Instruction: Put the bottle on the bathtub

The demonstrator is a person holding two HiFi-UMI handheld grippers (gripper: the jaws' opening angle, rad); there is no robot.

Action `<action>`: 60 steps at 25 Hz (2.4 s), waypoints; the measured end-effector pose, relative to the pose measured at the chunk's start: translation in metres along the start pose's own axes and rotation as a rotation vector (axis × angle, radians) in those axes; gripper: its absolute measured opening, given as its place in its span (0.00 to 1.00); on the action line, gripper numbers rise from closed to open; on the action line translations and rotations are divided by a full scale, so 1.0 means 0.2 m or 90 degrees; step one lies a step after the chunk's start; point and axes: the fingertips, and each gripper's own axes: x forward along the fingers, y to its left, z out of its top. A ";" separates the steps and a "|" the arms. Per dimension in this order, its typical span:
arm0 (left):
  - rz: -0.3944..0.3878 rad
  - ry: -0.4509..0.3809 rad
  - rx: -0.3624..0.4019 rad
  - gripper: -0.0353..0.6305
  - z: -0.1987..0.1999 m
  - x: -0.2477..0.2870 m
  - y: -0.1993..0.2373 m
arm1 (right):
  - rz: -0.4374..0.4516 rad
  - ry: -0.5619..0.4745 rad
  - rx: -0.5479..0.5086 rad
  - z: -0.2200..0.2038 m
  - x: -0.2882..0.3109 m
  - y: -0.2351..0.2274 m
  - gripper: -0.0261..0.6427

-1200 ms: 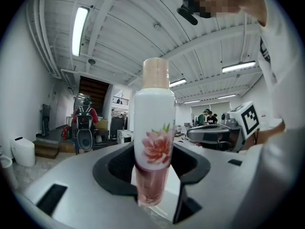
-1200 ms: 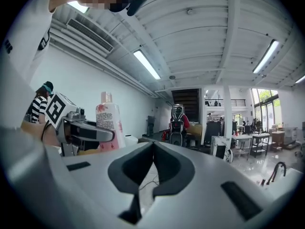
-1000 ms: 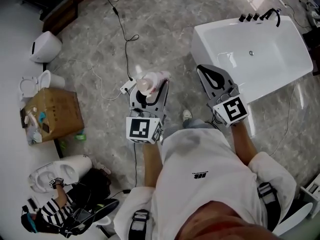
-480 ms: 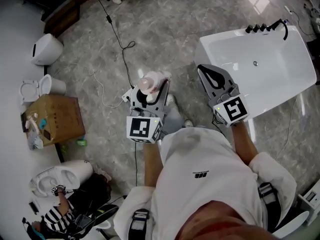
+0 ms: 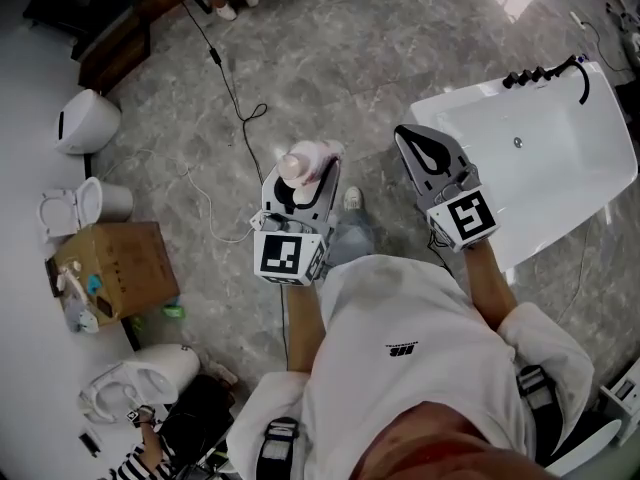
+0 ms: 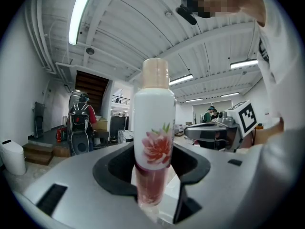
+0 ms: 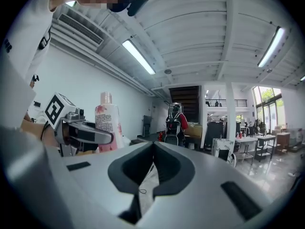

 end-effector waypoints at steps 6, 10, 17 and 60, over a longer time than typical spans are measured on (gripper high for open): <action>-0.031 0.011 0.006 0.38 0.07 0.41 0.41 | -0.024 0.007 0.015 0.02 0.52 -0.24 0.03; -0.046 0.017 0.008 0.38 0.08 0.72 0.62 | -0.036 0.012 0.022 -0.01 0.79 -0.44 0.03; -0.094 0.019 0.007 0.38 0.09 1.11 0.85 | -0.079 0.026 0.026 -0.05 1.10 -0.70 0.03; -0.411 0.000 0.060 0.38 0.27 2.73 0.10 | -0.381 0.031 0.062 -0.34 0.70 -2.20 0.03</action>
